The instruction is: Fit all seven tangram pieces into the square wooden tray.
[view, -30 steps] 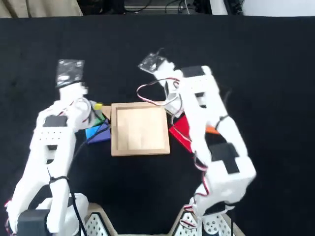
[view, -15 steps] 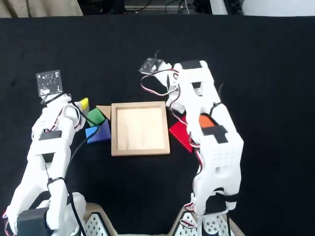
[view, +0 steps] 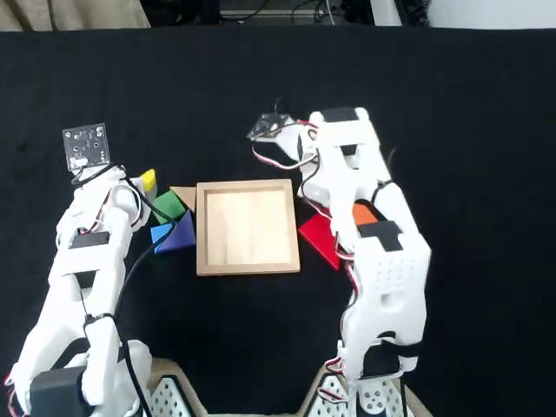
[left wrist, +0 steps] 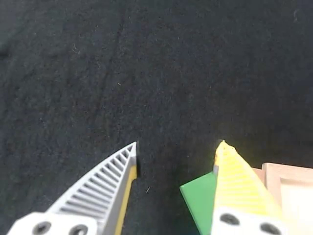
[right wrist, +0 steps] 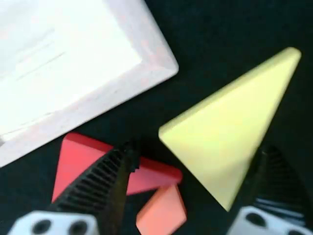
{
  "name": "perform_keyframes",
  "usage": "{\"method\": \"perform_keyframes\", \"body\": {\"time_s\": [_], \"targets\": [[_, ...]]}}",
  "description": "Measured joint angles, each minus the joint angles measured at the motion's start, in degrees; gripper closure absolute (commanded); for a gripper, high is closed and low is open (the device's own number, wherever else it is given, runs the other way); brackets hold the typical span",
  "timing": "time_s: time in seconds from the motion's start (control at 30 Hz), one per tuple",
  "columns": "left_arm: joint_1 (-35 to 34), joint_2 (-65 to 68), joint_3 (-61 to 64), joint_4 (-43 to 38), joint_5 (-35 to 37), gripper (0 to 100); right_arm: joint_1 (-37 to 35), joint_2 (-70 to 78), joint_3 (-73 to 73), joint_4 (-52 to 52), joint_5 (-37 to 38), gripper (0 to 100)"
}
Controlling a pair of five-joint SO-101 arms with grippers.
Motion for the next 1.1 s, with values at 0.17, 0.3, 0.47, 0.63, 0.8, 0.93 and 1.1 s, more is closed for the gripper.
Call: {"method": "perform_keyframes", "body": {"time_s": [0.17, 0.3, 0.47, 0.63, 0.8, 0.93, 1.1], "targets": [[0.0, 0.0, 0.0, 0.0, 0.0, 74, 0.0, -0.97, 2.02, 0.18, 0.0, 62.4], [0.0, 0.0, 0.0, 0.0, 0.0, 74, 0.0, -1.05, 3.78, -2.73, 0.18, 62.4], [0.0, 0.0, 0.0, 0.0, 0.0, 74, 0.0, -0.88, 5.1, -7.38, 0.18, 62.4], [0.0, 0.0, 0.0, 0.0, 0.0, 74, 0.0, -0.88, 5.1, -7.74, 0.18, 62.5], [0.0, 0.0, 0.0, 0.0, 0.0, 74, 0.0, -0.88, 5.45, -7.65, 2.73, 70.4], [0.0, 0.0, 0.0, 0.0, 0.0, 74, 0.0, -0.88, 5.45, -7.47, 4.4, 74.7], [0.0, 0.0, 0.0, 0.0, 0.0, 74, 0.0, -0.88, 5.45, -7.56, 4.57, 74.7]]}}
